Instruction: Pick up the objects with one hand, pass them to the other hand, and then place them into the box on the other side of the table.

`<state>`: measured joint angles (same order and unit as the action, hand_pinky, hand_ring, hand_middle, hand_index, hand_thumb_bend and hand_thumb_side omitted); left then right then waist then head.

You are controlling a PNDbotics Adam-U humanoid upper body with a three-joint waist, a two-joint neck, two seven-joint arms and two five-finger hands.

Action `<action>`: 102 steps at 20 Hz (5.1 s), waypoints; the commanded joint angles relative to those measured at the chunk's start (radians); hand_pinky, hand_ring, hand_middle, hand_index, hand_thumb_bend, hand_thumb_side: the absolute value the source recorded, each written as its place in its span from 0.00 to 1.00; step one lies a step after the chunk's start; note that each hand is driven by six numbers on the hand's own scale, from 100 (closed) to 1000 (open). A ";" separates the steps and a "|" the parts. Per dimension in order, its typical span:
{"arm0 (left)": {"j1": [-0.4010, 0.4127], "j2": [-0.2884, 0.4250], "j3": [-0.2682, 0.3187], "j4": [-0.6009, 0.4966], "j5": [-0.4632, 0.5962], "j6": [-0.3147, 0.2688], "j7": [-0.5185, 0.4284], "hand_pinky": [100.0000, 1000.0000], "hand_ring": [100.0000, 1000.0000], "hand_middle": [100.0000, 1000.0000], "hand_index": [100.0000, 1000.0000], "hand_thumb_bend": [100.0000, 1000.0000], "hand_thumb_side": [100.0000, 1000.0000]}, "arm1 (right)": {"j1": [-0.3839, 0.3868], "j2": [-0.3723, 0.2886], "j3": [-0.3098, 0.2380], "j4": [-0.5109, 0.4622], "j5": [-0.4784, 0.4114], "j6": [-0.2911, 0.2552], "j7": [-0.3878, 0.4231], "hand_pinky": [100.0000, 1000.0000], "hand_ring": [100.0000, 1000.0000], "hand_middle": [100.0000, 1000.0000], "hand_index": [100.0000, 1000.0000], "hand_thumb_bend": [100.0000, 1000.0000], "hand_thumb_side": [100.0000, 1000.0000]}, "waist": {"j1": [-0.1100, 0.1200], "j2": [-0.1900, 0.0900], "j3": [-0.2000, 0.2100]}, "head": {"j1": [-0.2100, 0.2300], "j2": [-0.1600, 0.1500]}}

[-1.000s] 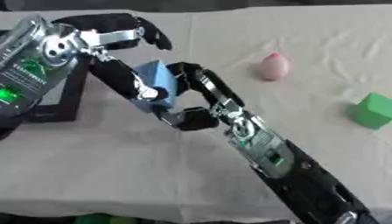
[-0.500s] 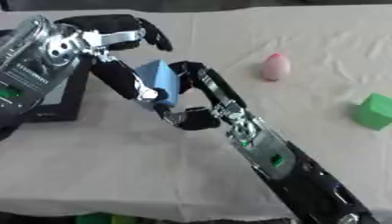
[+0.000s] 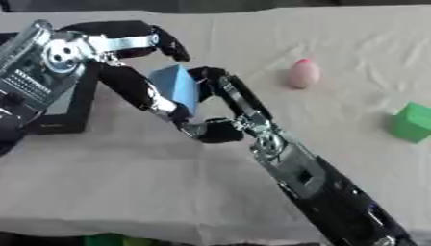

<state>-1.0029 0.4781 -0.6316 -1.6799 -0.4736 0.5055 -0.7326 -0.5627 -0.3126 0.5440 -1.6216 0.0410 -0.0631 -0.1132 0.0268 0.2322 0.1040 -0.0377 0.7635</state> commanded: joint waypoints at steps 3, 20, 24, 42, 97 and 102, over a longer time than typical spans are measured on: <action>-0.011 0.027 0.004 -0.009 0.019 0.161 -0.174 0.95 0.94 0.78 0.84 0.66 0.32 | -0.009 -0.013 -0.002 -0.020 0.008 -0.001 -0.001 0.58 0.57 0.49 0.54 0.00 0.00 | 0.000 -0.016 0.001 | 0.004 0.007; -0.010 0.018 0.001 0.006 -0.055 0.158 -0.174 0.93 0.94 0.78 0.84 0.41 0.13 | -0.001 -0.015 0.006 -0.021 0.018 -0.030 0.008 0.57 0.57 0.49 0.53 0.00 0.00 | 0.001 -0.014 -0.003 | 0.009 0.004; -0.010 0.016 -0.008 0.016 -0.063 0.148 -0.174 0.93 0.93 0.78 0.84 0.39 0.12 | -0.001 -0.015 0.007 -0.022 0.016 -0.036 0.005 0.57 0.57 0.49 0.53 0.00 0.00 | 0.002 -0.014 -0.003 | 0.010 0.006; -0.023 0.019 -0.002 -0.030 -0.137 0.133 -0.174 0.90 0.89 0.65 0.70 0.32 0.04 | -0.002 -0.018 0.006 -0.011 0.016 -0.037 -0.011 0.57 0.56 0.49 0.53 0.00 0.00 | 0.002 -0.013 -0.002 | 0.012 0.005; 0.045 0.109 0.202 -0.104 -0.160 0.221 0.169 0.77 0.75 0.39 0.38 0.10 0.00 | 0.000 -0.022 -0.001 -0.012 -0.030 0.212 -0.053 0.59 0.61 0.56 0.62 0.35 0.08 | -0.004 -0.007 -0.001 | 0.015 -0.003; 0.086 0.178 0.242 -0.015 -0.129 0.229 0.232 0.78 0.75 0.40 0.39 0.12 0.00 | -0.003 -0.032 -0.009 -0.033 -0.031 0.199 -0.063 0.59 0.61 0.56 0.63 0.35 0.06 | -0.006 -0.004 -0.003 | 0.033 -0.009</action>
<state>-0.9047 0.6142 -0.4150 -1.7064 -0.6102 0.7178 -0.5028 -0.5488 -0.3271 0.5471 -1.6288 0.0054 0.1425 -0.1742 0.0209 0.2416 0.1012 -0.0120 0.7621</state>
